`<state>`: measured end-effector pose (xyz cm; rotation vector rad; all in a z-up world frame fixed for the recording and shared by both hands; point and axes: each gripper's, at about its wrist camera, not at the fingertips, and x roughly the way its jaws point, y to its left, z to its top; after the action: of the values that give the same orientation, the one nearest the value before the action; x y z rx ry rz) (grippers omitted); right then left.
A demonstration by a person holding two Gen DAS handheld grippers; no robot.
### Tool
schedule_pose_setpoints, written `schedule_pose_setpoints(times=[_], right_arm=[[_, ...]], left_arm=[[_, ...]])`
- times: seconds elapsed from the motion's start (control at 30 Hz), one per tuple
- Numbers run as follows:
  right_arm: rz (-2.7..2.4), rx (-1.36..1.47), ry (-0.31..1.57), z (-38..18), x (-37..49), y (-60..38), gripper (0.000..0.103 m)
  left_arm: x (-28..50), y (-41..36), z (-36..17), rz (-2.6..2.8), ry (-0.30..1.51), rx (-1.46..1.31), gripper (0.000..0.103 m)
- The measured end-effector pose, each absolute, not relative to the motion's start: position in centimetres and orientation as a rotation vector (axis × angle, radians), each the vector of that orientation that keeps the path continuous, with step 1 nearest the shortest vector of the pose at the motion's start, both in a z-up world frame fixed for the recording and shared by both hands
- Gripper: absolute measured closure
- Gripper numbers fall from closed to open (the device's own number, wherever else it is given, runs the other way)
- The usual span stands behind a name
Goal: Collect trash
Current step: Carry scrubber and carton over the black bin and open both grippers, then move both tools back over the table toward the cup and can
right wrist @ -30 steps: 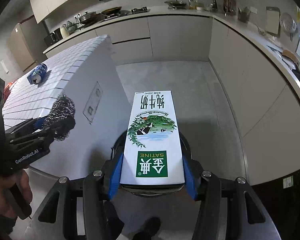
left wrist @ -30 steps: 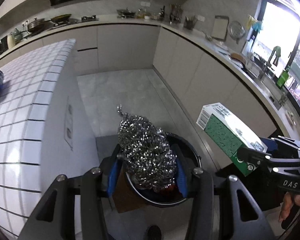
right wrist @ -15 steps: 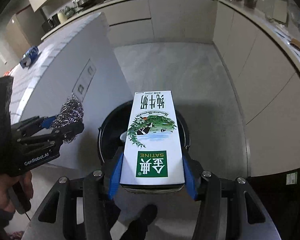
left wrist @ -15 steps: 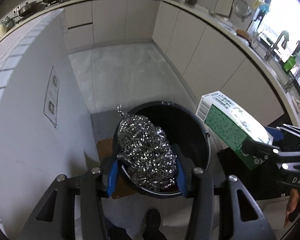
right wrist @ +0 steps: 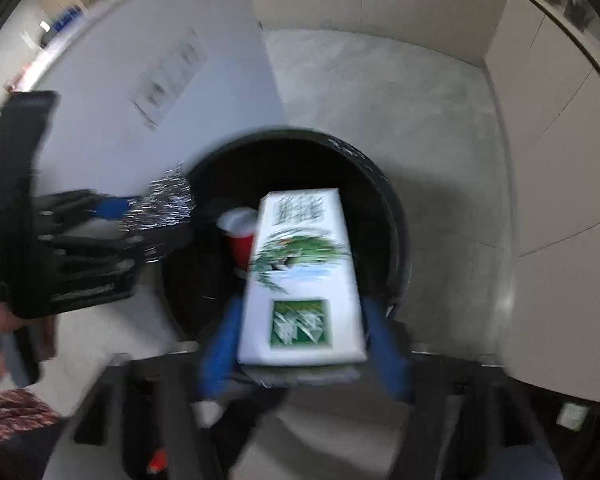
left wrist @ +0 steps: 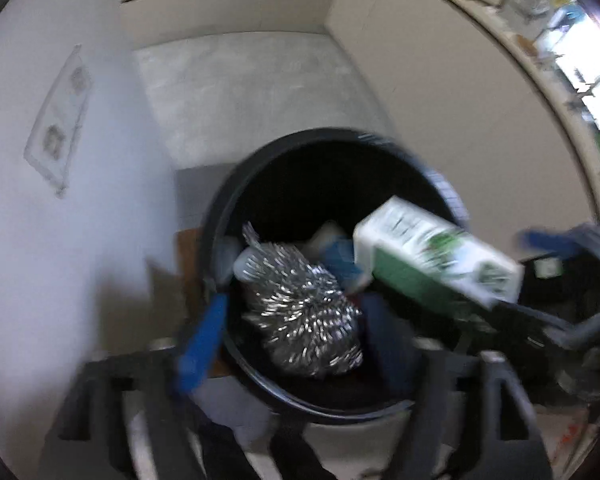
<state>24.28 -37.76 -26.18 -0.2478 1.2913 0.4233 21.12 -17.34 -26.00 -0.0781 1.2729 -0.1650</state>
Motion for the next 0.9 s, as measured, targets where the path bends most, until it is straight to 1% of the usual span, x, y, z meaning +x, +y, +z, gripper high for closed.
schedule_pose_setpoints(times=[0.03,0.07,0.1,0.23,0.43,0.57,0.7,0.77,0.9], right_arm=[[0.396,-0.258,1.285,-26.4,24.5,-38.0,0.000],[0.373,-0.231,1.275,-26.3,24.7,-38.7,0.000],[0.333,-0.206,1.269,-26.1,24.8,-39.5,0.000],[0.257,-0.213,1.259,-26.4,24.7,-41.1,0.000],[0.244,-0.224,1.255,-26.7,24.1,-40.2,0.000],[0.234,-0.212,1.254,-26.4,23.7,-41.2,0.000],[0.239,-0.229,1.247,-25.6,23.5,-41.1,0.000],[0.242,-0.220,1.226,-24.7,23.2,-41.1,0.000],[0.237,-0.203,1.189,-23.1,22.6,-41.3,0.000]], left_arm=[[20.7,-17.0,-25.9,-0.143,1.260,-0.090,0.012],[20.5,-16.7,-25.9,-0.131,1.254,-0.101,0.008],[20.1,-16.5,-25.9,-0.111,1.254,-0.102,0.007],[19.2,-16.4,-26.1,-0.090,1.263,-0.087,0.007],[18.5,-16.4,-25.9,-0.069,1.268,-0.064,0.004],[18.8,-16.5,-25.8,-0.078,1.273,-0.060,0.004],[18.3,-16.7,-24.2,-0.082,1.241,-0.062,0.004],[18.1,-16.8,-23.1,-0.084,1.218,-0.060,0.000],[18.0,-17.0,-21.5,-0.093,1.188,-0.065,0.000]])
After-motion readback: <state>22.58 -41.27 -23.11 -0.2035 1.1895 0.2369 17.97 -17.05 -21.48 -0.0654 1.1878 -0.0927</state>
